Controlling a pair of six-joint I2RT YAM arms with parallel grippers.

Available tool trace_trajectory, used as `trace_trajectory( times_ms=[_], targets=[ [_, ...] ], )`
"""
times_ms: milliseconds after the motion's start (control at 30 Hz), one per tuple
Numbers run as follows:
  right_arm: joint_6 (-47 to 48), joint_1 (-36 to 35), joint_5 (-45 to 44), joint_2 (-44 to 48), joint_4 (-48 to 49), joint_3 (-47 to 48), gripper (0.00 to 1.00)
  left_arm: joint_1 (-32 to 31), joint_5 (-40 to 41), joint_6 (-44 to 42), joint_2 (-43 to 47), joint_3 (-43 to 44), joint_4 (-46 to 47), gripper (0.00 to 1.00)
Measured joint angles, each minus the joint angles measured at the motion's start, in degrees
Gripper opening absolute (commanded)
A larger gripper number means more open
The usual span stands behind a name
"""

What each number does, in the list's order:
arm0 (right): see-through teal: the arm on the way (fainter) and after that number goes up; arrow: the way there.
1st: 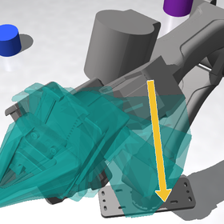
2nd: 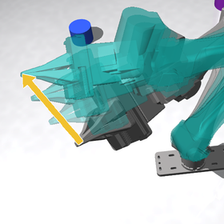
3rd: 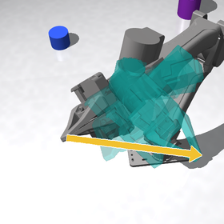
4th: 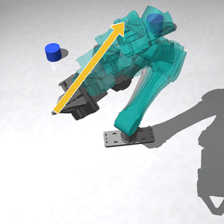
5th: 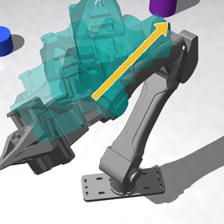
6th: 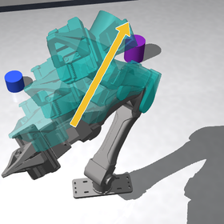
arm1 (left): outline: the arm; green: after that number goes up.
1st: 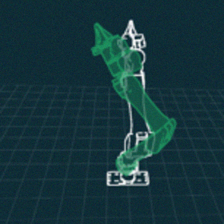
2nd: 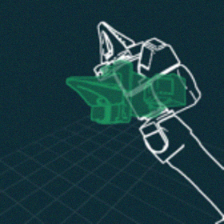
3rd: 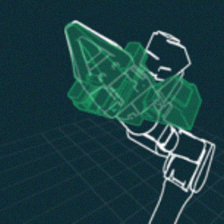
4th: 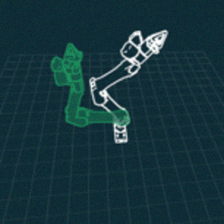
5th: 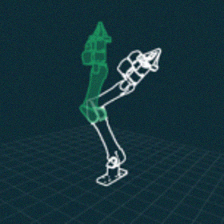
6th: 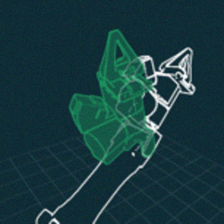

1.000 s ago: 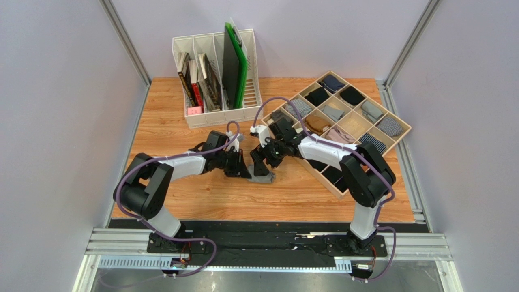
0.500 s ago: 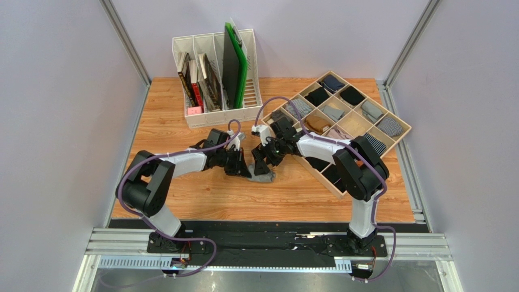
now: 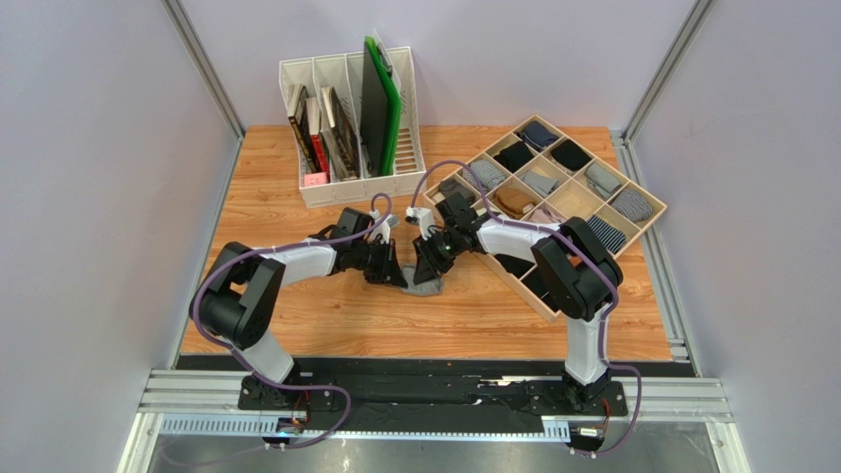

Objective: Roll the underwear
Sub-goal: Pick up the underwear from the center of the board, then place the underwear in the storage box.

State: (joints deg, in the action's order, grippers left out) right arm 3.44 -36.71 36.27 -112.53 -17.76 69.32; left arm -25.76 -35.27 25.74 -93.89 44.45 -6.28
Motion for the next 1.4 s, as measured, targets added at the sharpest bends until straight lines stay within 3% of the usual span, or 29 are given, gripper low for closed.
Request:
trace_trajectory(
  times_ms=[67, 100, 167, 200, 233, 300, 367, 433, 633, 1067, 1400],
  targets=[
    [-0.09, 0.0, 0.02, 0.0, -0.28, 0.17, 0.09, 0.0, 0.0, -0.15, 0.0, 0.11, -0.09, 0.0],
    [-0.2, 0.0, 0.02, 0.0, -0.44, 0.24, 0.01, 0.02, 0.04, -0.2, 0.0, 0.15, -0.11, 0.0],
    [-0.33, 0.0, -0.04, 0.0, -0.76, 0.44, 0.0, 0.02, 0.09, -0.33, 0.0, 0.17, -0.15, 0.0],
    [-0.44, 0.0, -0.11, 0.0, -0.83, 0.48, 0.0, 0.0, 0.13, -0.37, 0.0, 0.2, -0.2, 0.05],
    [-0.52, -0.02, -0.17, 0.0, -0.9, 0.5, 0.0, 0.0, 0.2, -0.37, 0.0, 0.22, -0.28, 0.21],
    [-0.72, -0.02, -0.39, 0.02, -1.05, 0.5, 0.0, 0.0, 0.39, -0.24, 0.0, 0.37, -0.48, 0.33],
    [-0.92, 0.0, -1.14, 0.15, -1.49, 0.5, 0.0, 0.04, 0.57, -0.57, 0.15, 0.63, -1.25, 0.53],
    [-1.2, 0.07, -2.95, 0.98, -2.71, 0.5, 0.0, 0.04, 1.16, -0.52, 0.9, 0.94, -2.51, 0.62],
    [-1.77, 0.96, -10.05, 6.34, -6.86, 0.44, 0.0, 0.04, 4.09, -1.79, 5.55, 2.47, -5.97, 0.73],
    [-2.36, 4.0, -19.71, 21.86, -14.01, 0.28, 0.0, 0.04, 9.6, -3.41, 10.36, 2.99, -8.59, 0.75],
    [-2.58, 14.14, -28.96, 29.2, -19.23, 4.09, 0.0, 0.04, 10.16, -3.54, 10.51, 2.97, -9.18, 0.75]
  ],
)
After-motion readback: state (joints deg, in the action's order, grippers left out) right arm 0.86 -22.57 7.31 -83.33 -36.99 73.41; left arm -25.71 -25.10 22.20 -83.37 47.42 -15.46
